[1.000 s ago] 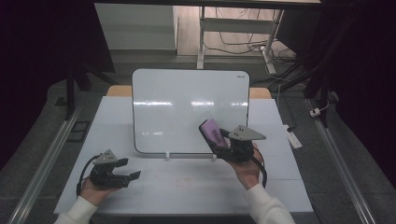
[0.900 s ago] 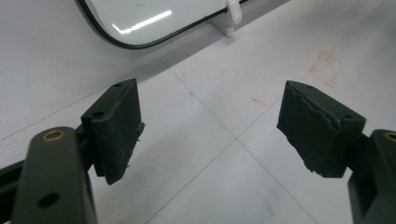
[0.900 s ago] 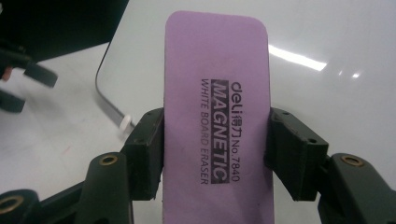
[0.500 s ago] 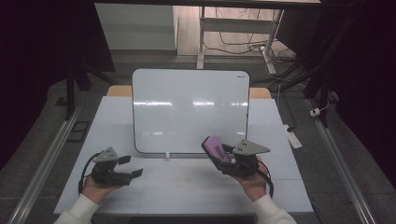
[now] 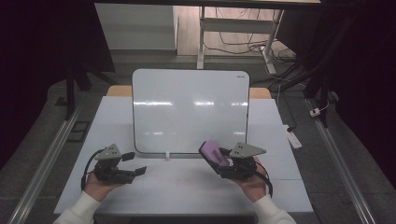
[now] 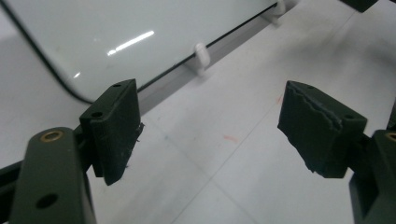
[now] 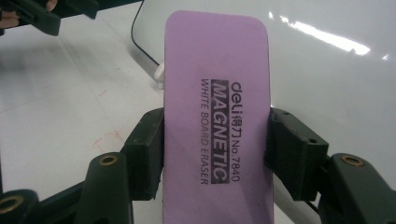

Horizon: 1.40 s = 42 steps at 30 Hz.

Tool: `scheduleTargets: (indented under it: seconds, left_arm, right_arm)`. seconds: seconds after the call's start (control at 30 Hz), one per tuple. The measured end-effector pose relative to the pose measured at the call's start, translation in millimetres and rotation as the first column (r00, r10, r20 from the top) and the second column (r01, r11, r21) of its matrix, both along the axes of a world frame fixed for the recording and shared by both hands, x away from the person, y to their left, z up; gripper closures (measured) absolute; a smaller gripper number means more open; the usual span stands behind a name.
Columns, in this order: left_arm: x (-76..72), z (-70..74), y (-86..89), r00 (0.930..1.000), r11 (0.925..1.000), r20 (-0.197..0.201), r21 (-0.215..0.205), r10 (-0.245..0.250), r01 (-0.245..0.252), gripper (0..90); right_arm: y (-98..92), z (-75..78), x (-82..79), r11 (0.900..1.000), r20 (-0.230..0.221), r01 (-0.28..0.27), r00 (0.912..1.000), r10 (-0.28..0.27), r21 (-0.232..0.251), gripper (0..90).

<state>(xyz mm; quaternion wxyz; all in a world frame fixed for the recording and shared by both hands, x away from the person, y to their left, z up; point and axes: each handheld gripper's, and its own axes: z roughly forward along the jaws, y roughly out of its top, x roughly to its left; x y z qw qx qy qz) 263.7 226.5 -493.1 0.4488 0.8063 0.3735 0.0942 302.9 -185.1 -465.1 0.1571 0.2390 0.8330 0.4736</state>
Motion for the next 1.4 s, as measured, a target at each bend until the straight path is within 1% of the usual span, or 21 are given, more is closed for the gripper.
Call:
scheduleTargets:
  seconds: [0.17, 0.27, 0.3, 0.37, 0.47, 0.6, 0.67, 0.73, 0.77, 0.8, 0.87, 0.93, 1.0, 1.03, 1.13, 1.17, 1.2, 1.23, 1.3, 1.33, 1.4]
  left_arm:
    - [6.8, 6.4, -20.1, 0.998, 0.9979, 0.015, 0.019, -0.062, 0.062, 21.0]
    - [11.4, 7.9, -29.9, 0.9941, 0.994, 0.006, 0.015, -0.108, 0.108, 20.4]
    - [13.0, 8.7, -32.8, 0.9919, 0.9916, 0.007, 0.025, -0.127, 0.127, 20.0]
    - [15.8, 10.0, -39.7, 0.9881, 0.9878, 0.006, 0.025, -0.154, 0.154, 19.3]
    - [19.1, 12.9, -49.7, 0.982, 0.9817, 0.017, 0.033, -0.188, 0.187, 18.9]
    - [22.6, 17.2, -60.9, 0.9744, 0.9742, 0.026, 0.038, -0.223, 0.222, 18.8]
    - [24.1, 19.6, -65.9, 0.9695, 0.9696, 0.032, 0.037, -0.243, 0.242, 18.7]
    - [25.6, 21.9, -70.4, 0.9635, 0.964, 0.034, 0.03, -0.265, 0.264, 18.7]
    - [26.6, 23.0, -73.3, 0.9593, 0.9599, 0.035, 0.024, -0.28, 0.279, 18.7]
    - [27.2, 23.7, -75.0, 0.9567, 0.9573, 0.036, 0.023, -0.289, 0.288, 18.7]
    - [28.1, 25.1, -80.2, 0.9487, 0.9496, 0.042, 0.022, -0.313, 0.313, 18.7]
    - [28.4, 26.3, -86.2, 0.9379, 0.9388, 0.044, 0.03, -0.344, 0.343, 18.7]
    - [29.4, 26.7, -92.2, 0.9308, 0.9314, 0.037, 0.033, -0.364, 0.363, 18.8]
    - [30.3, 26.8, -94.6, 0.9261, 0.9265, 0.034, 0.039, -0.376, 0.374, 18.8]
    - [33.0, 25.1, -100.7, 0.9168, 0.9167, 0.013, 0.027, -0.399, 0.399, 19.3]
    - [33.9, 24.4, -102.5, 0.9125, 0.9123, 0.008, 0.027, -0.409, 0.409, 19.6]
    - [34.4, 24.2, -103.4, 0.9095, 0.9091, 0.004, 0.03, -0.416, 0.415, 20.0]
    - [34.5, 23.5, -104.9, 0.9074, 0.9071, 0.0, 0.024, -0.42, 0.42, 20.4]
    - [35.3, 22.9, -107.0, 0.8997, 0.8992, -0.008, 0.03, -0.436, 0.437, 21.1]
    - [35.1, 22.3, -108.5, 0.8985, 0.8982, -0.014, 0.022, -0.439, 0.439, 21.5]
    - [35.4, 21.8, -110.3, 0.8895, 0.8891, -0.021, 0.028, -0.457, 0.457, 23.3]
  right_arm:
    - [4.2, -4.4, 1.4, 1.0, -0.017, -0.02, 0.9997, 0.02, -0.019, 40.1]
    - [7.8, -6.6, 1.4, 0.999, -0.026, -0.041, 0.9988, 0.04, -0.027, 40.1]
    - [9.0, -7.2, 1.0, 0.998, -0.028, -0.047, 0.9985, 0.047, -0.029, 40.1]
    - [11.2, -8.5, 0.4, 0.997, -0.032, -0.063, 0.9976, 0.061, -0.036, 40.1]
    - [14.7, -11.1, 0.1, 0.996, -0.041, -0.081, 0.996, 0.079, -0.043, 40.1]
    - [20.2, -15.3, -0.5, 0.993, -0.056, -0.107, 0.9931, 0.104, -0.054, 40.1]
    - [23.5, -17.0, -1.1, 0.991, -0.062, -0.123, 0.9909, 0.12, -0.059, 40.0]
    - [27.4, -18.5, -2.1, 0.988, -0.069, -0.144, 0.9878, 0.14, -0.064, 40.0]
    - [29.3, -19.1, -2.9, 0.985, -0.07, -0.156, 0.986, 0.151, -0.067, 40.0]
    - [31.5, -19.7, -3.9, 0.982, -0.069, -0.172, 0.9836, 0.167, -0.074, 40.1]
    - [34.1, -20.2, -5.4, 0.977, -0.071, -0.196, 0.979, 0.191, -0.077, 40.1]
    - [35.9, -20.6, -6.1, 0.974, -0.074, -0.214, 0.9751, 0.209, -0.075, 40.1]
    - [37.5, -21.3, -6.9, 0.969, -0.076, -0.234, 0.9707, 0.228, -0.074, 40.1]
    - [38.2, -21.7, -7.1, 0.967, -0.076, -0.243, 0.9684, 0.238, -0.076, 40.1]
    - [40.4, -22.8, -8.6, 0.962, -0.079, -0.261, 0.9636, 0.255, -0.077, 40.0]
    - [40.8, -22.9, -8.9, 0.96, -0.079, -0.267, 0.962, 0.261, -0.079, 40.0]
    - [41.4, -22.9, -9.4, 0.958, -0.081, -0.275, 0.9599, 0.268, -0.08, 40.0]
    - [41.6, -22.9, -9.7, 0.957, -0.081, -0.28, 0.9585, 0.273, -0.08, 40.0]
    - [42.2, -22.8, -10.6, 0.952, -0.079, -0.297, 0.9536, 0.291, -0.08, 40.0]
    - [42.4, -22.5, -11.0, 0.95, -0.08, -0.303, 0.9517, 0.297, -0.081, 40.0]
    - [43.0, -22.2, -11.8, 0.945, -0.08, -0.319, 0.9464, 0.313, -0.077, 40.0]
